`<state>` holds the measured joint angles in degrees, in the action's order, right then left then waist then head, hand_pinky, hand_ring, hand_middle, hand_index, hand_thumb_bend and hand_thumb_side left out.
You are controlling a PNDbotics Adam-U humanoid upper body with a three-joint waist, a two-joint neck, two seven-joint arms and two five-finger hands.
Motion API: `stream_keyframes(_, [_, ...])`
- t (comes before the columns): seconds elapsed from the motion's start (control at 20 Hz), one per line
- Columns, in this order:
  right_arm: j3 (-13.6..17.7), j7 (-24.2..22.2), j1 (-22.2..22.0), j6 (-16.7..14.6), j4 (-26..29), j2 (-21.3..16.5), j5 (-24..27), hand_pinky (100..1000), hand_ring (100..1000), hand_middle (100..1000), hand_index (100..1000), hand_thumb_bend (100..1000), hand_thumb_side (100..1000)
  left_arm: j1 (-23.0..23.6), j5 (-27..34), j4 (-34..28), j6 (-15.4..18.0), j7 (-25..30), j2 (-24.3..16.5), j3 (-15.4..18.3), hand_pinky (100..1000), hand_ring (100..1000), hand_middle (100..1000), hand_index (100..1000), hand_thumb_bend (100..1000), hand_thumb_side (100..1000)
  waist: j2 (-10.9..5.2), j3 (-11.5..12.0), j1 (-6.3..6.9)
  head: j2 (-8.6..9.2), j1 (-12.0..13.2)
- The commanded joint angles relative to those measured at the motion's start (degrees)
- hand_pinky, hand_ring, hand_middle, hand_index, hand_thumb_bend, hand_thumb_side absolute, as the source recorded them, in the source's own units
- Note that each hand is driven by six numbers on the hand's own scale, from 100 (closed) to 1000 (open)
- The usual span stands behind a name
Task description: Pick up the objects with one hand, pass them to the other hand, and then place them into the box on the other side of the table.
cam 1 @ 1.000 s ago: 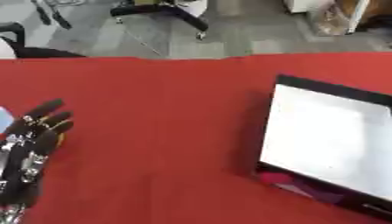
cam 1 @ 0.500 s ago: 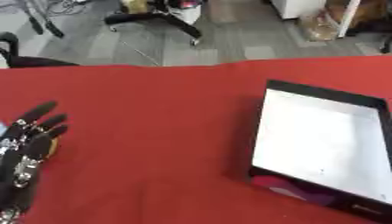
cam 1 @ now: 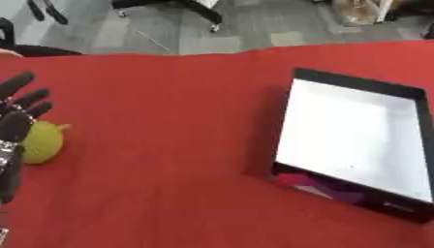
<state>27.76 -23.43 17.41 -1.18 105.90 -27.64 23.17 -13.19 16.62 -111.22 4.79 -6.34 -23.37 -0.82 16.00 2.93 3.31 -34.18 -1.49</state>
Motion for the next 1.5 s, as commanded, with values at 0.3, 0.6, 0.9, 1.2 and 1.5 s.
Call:
stream_keyframes(0.3, [0.22,-0.05,0.29,-1.49,-0.26,-3.06,0.19,1000,1000,1000,1000,284,378,-1.62,0.45,-1.72,0.97,-1.06,-8.77,1.43,878,849,878,839,716,526,-1.94,0.07,0.7,-1.02,0.57])
stream_keyframes(0.6, [0.45,-0.11,-0.14,-2.34,-0.86,-3.67,-0.14,1000,1000,1000,1000,285,379,-3.74,1.17,0.46,0.8,-0.27,-17.08,1.39,885,858,878,846,728,526,-1.69,0.47,0.77,0.5,2.03])
stream_keyframes(0.9, [0.55,-0.3,-0.48,-2.94,-1.31,-4.14,-0.59,1000,1000,1000,1000,285,381,-7.33,1.58,5.99,-0.03,3.72,-27.83,0.88,896,874,884,868,755,521,-1.54,0.82,1.03,3.69,6.4])
stream_keyframes(1.2, [0.37,-0.64,-0.55,-3.27,-1.63,-4.19,-0.67,1000,1000,1000,1000,284,382,-11.53,-3.25,15.85,-0.78,11.73,-34.08,-0.94,902,887,893,902,778,499,-1.72,0.43,0.97,3.7,6.38])
stream_keyframes(1.5, [0.46,-0.8,-0.79,-3.58,-1.93,-4.23,-0.84,1000,1000,1000,1000,284,382,-14.9,-15.69,25.21,0.38,19.12,-39.38,-0.89,897,893,891,913,832,475,-1.86,0.05,1.04,3.26,6.37])
